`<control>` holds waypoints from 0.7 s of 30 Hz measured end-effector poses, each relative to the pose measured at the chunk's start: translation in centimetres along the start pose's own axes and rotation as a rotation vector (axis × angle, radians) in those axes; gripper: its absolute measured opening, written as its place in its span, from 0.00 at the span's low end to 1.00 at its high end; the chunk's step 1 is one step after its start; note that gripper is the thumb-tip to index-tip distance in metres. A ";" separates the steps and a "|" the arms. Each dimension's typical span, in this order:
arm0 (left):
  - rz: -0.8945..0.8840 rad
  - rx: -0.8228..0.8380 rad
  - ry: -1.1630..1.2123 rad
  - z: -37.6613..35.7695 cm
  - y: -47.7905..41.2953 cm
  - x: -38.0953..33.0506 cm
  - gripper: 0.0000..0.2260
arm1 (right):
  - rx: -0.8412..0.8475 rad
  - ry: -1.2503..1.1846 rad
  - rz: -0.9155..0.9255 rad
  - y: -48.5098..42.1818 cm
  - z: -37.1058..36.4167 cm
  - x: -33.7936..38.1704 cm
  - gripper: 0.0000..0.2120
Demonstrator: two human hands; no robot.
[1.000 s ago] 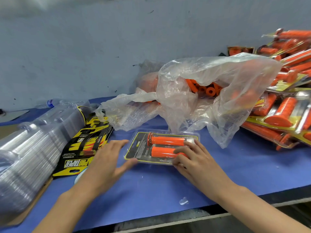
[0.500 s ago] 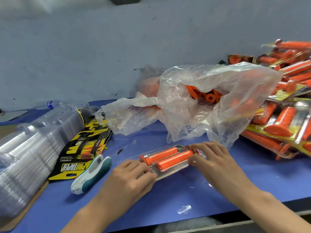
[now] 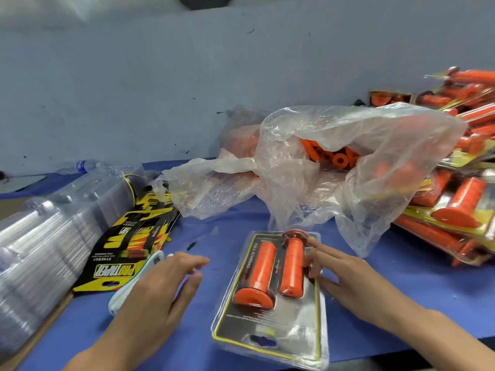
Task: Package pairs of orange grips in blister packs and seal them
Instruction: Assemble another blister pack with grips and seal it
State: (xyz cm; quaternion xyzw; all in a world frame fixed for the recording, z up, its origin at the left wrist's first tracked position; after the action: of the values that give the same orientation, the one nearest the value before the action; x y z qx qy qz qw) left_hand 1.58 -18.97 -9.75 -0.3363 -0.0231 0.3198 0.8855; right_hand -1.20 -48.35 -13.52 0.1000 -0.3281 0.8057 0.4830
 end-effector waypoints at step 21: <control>-0.228 0.145 -0.341 -5.1 -2.9 0.7 0.12 | 0.059 0.127 -0.229 -5.0 3.6 2.6 0.13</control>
State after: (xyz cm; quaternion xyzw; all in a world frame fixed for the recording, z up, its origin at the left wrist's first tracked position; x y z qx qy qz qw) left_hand 4.99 -23.20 -12.07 -0.2082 -0.1874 0.2705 0.9211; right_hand 1.14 -47.18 -7.32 0.0997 -0.2594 0.7592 0.5886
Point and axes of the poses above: each hand's wrist, its own y-axis away from the middle knuckle, its own z-axis out of the back of the hand, x = y × z, the point moved 6 cm from there along -y, towards the middle knuckle, and after that the axes turned 1 degree about -y, right-handed, at the moved point
